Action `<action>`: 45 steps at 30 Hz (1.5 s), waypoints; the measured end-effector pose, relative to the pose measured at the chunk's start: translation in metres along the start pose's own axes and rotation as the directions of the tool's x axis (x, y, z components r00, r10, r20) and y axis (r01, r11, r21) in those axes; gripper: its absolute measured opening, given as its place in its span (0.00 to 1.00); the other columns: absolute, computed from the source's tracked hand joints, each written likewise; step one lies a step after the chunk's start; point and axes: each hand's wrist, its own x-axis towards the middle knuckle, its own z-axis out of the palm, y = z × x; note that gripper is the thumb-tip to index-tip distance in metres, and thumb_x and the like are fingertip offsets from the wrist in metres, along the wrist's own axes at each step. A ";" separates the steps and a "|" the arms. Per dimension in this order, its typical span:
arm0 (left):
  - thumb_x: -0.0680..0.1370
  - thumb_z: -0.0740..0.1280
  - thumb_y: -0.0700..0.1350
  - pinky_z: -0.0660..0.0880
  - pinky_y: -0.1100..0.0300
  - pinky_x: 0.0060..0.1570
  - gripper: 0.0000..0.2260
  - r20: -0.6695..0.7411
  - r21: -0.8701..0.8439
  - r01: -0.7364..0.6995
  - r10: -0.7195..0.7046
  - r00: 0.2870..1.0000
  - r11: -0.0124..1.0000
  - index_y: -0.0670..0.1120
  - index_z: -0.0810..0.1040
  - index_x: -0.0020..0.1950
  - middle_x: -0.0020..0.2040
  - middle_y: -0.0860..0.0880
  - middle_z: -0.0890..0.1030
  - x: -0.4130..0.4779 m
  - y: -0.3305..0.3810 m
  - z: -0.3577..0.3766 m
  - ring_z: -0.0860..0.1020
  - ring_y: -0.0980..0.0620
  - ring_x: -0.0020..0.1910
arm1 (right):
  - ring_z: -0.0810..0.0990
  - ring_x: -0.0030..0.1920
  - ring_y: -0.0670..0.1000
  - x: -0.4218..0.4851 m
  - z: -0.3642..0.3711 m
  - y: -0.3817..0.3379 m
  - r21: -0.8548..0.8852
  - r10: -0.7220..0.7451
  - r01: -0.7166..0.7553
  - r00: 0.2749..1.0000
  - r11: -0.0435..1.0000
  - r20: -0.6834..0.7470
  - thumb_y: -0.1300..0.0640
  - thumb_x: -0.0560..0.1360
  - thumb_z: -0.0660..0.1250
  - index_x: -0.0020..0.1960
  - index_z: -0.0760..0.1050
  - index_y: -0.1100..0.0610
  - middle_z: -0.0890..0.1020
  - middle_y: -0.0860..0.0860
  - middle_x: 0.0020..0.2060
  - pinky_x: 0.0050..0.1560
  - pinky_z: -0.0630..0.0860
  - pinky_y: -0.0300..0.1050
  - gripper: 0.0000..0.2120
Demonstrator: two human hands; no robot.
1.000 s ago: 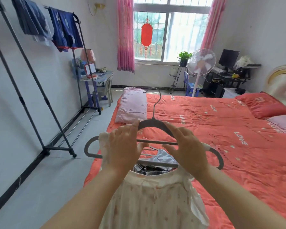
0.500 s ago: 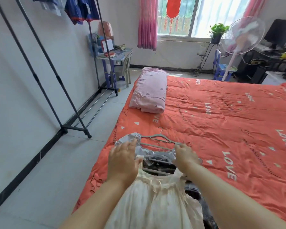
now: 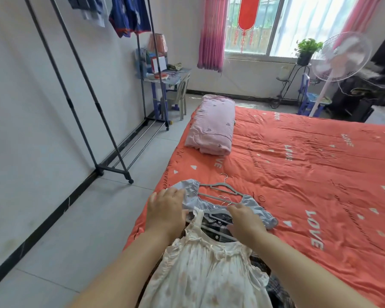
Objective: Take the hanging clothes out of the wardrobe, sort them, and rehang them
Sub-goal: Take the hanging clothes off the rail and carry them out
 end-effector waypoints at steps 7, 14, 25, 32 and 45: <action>0.78 0.61 0.53 0.58 0.54 0.66 0.20 0.011 0.108 0.079 -0.081 0.997 0.991 0.51 0.66 0.69 0.67 0.52 0.68 -0.018 -0.022 -0.062 0.65 0.51 0.66 | 0.70 0.62 0.55 -0.022 -0.064 -0.071 -0.038 -0.192 0.189 0.979 0.981 -0.072 0.57 0.75 0.64 0.70 0.64 0.53 0.71 0.53 0.63 0.61 0.70 0.49 0.25; 0.78 0.61 0.54 0.59 0.54 0.65 0.19 -0.075 0.190 0.295 -0.285 0.955 0.937 0.50 0.67 0.68 0.67 0.51 0.68 -0.081 -0.091 -0.134 0.66 0.49 0.66 | 0.68 0.65 0.53 -0.059 -0.106 -0.185 -0.080 -0.488 0.482 0.857 0.873 -0.166 0.56 0.76 0.65 0.73 0.61 0.51 0.70 0.51 0.65 0.65 0.67 0.47 0.28; 0.79 0.59 0.54 0.60 0.54 0.64 0.21 -0.254 0.212 0.690 -0.642 0.723 0.692 0.50 0.64 0.71 0.67 0.51 0.68 -0.323 -0.223 -0.252 0.66 0.49 0.65 | 0.67 0.66 0.52 -0.198 -0.080 -0.412 -0.131 -0.848 0.838 0.516 0.529 -0.124 0.52 0.78 0.62 0.73 0.59 0.50 0.68 0.49 0.66 0.65 0.66 0.46 0.26; 0.79 0.60 0.52 0.59 0.53 0.65 0.21 -0.361 0.196 0.895 -0.820 0.445 0.400 0.51 0.63 0.71 0.68 0.51 0.67 -0.555 -0.267 -0.321 0.66 0.49 0.66 | 0.68 0.64 0.53 -0.374 -0.029 -0.563 -0.123 -0.978 0.970 0.208 0.211 -0.032 0.55 0.77 0.62 0.72 0.61 0.50 0.69 0.50 0.65 0.62 0.68 0.45 0.24; 0.78 0.60 0.54 0.61 0.53 0.62 0.22 -0.504 0.076 0.963 -0.843 -0.186 -0.258 0.50 0.63 0.71 0.66 0.50 0.69 -0.930 -0.234 -0.398 0.67 0.48 0.64 | 0.66 0.66 0.50 -0.693 0.071 -0.730 -0.005 -0.922 0.926 -0.376 -0.378 0.090 0.50 0.78 0.61 0.75 0.55 0.48 0.65 0.47 0.69 0.65 0.65 0.42 0.27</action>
